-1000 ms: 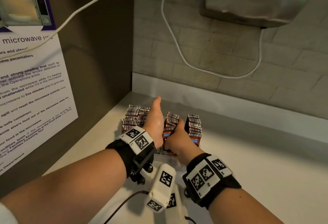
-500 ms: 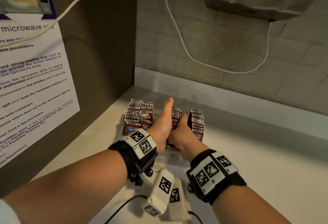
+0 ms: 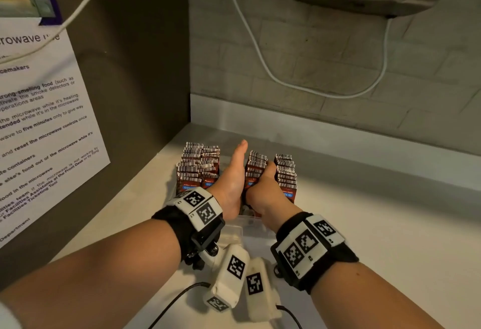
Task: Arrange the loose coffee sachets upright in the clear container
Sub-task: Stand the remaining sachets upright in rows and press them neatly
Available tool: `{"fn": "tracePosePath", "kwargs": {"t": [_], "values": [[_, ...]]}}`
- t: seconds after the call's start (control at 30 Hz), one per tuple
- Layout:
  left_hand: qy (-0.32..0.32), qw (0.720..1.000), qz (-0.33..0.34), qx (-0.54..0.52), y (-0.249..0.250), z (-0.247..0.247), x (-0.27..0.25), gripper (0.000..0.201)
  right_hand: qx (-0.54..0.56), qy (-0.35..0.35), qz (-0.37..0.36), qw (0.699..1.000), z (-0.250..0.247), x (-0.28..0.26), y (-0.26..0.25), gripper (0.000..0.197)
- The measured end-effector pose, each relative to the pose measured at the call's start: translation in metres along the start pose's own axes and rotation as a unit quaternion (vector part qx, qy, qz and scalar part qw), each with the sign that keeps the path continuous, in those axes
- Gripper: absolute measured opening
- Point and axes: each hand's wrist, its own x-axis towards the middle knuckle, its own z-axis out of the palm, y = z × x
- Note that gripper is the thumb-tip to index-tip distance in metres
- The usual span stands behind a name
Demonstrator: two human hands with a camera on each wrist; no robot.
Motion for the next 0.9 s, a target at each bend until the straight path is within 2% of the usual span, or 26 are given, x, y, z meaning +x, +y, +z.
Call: {"fn": "tracePosePath", "kwargs": {"t": [0.07, 0.2, 0.27, 0.43, 0.57, 0.7, 0.9], "values": [[0.005, 1.0, 0.007, 0.005, 0.001, -0.001, -0.003, 0.034, 0.0, 0.012, -0.01, 1.0, -0.001, -0.002, 0.0, 0.078], [-0.012, 0.999, -0.012, 0.036, 0.002, -0.006, -0.003, 0.053, -0.033, 0.026, -0.001, 0.999, 0.0, -0.004, -0.001, 0.057], [-0.023, 0.998, -0.026, 0.056, 0.002, -0.01, -0.004, 0.052, -0.051, 0.029, 0.008, 0.998, 0.0, -0.005, -0.002, 0.046], [-0.039, 0.998, -0.025, 0.043, 0.002, -0.013, -0.005, 0.052, -0.077, 0.034, 0.003, 0.996, 0.004, -0.006, -0.003, 0.037], [-0.048, 0.998, -0.036, 0.024, -0.002, -0.015, 0.003, 0.04, -0.067, 0.044, -0.009, 0.997, 0.005, -0.007, -0.005, 0.042], [-0.051, 0.997, -0.011, 0.06, 0.001, -0.008, -0.003, 0.056, -0.051, 0.042, 0.009, 0.998, 0.004, -0.006, -0.006, 0.045], [-0.074, 0.995, -0.014, 0.059, 0.004, -0.004, -0.007, 0.06, -0.051, 0.018, 0.032, 0.998, 0.0, -0.004, -0.006, 0.06]]}}
